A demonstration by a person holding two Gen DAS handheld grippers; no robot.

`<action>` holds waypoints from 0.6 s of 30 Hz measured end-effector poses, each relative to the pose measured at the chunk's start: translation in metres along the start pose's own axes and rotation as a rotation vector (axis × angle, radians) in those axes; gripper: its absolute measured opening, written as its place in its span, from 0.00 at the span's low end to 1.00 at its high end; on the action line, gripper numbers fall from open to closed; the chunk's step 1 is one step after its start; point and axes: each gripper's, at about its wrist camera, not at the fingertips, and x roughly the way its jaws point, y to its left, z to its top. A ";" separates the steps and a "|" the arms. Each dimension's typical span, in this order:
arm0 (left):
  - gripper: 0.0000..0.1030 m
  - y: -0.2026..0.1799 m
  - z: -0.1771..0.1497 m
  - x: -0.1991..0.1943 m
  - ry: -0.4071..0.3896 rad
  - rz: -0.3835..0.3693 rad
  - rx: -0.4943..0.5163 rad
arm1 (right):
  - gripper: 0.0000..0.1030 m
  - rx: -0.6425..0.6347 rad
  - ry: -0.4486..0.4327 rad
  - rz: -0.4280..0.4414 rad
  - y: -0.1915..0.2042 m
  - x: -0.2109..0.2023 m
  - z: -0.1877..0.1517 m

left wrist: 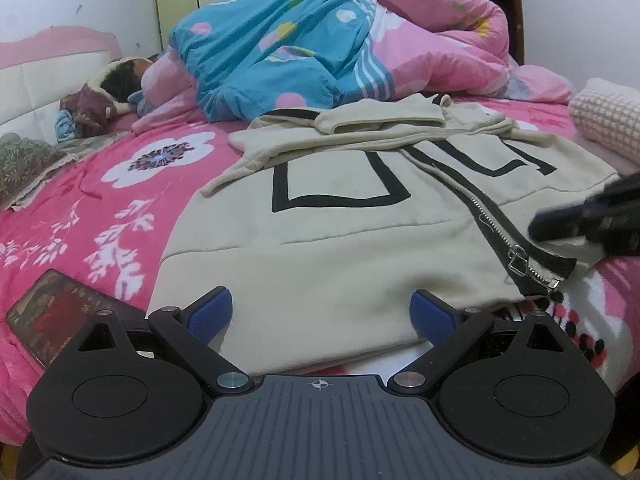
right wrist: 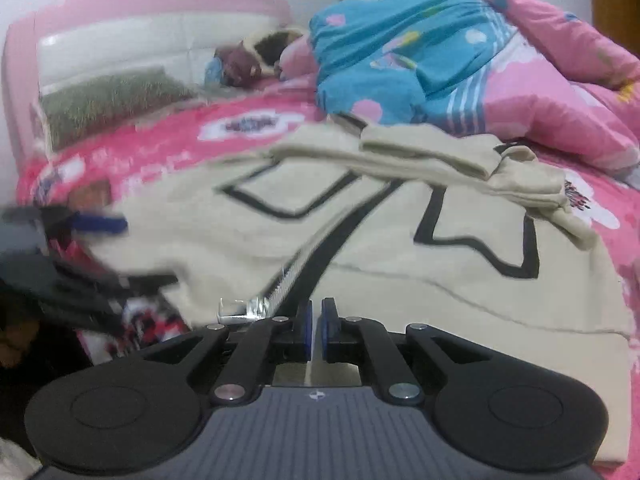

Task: Fold clothes

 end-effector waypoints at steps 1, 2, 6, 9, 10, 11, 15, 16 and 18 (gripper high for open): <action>0.94 0.000 0.001 0.000 0.004 0.004 -0.002 | 0.04 0.012 -0.006 0.005 -0.001 -0.001 0.001; 0.94 -0.001 0.001 0.000 0.007 0.008 -0.003 | 0.04 0.021 -0.003 0.009 -0.003 0.000 0.001; 0.94 -0.004 0.003 -0.001 0.022 0.026 -0.002 | 0.04 0.047 0.027 0.023 -0.003 0.009 -0.012; 0.94 -0.006 0.005 -0.001 0.034 0.039 0.004 | 0.04 0.063 0.031 0.029 -0.004 0.002 -0.005; 0.94 -0.007 0.006 -0.001 0.037 0.042 0.005 | 0.04 0.060 0.018 0.030 -0.004 -0.002 -0.002; 0.94 -0.007 0.006 -0.001 0.039 0.046 0.005 | 0.04 0.050 0.001 0.033 -0.002 -0.006 -0.001; 0.94 -0.009 0.007 -0.002 0.049 0.057 0.005 | 0.04 0.015 -0.050 0.066 0.008 -0.013 0.004; 0.94 -0.010 0.008 -0.002 0.051 0.059 0.006 | 0.04 0.012 -0.053 0.079 0.011 -0.012 0.005; 0.94 -0.010 0.008 -0.002 0.053 0.062 0.006 | 0.04 0.000 -0.036 0.093 0.015 -0.007 0.002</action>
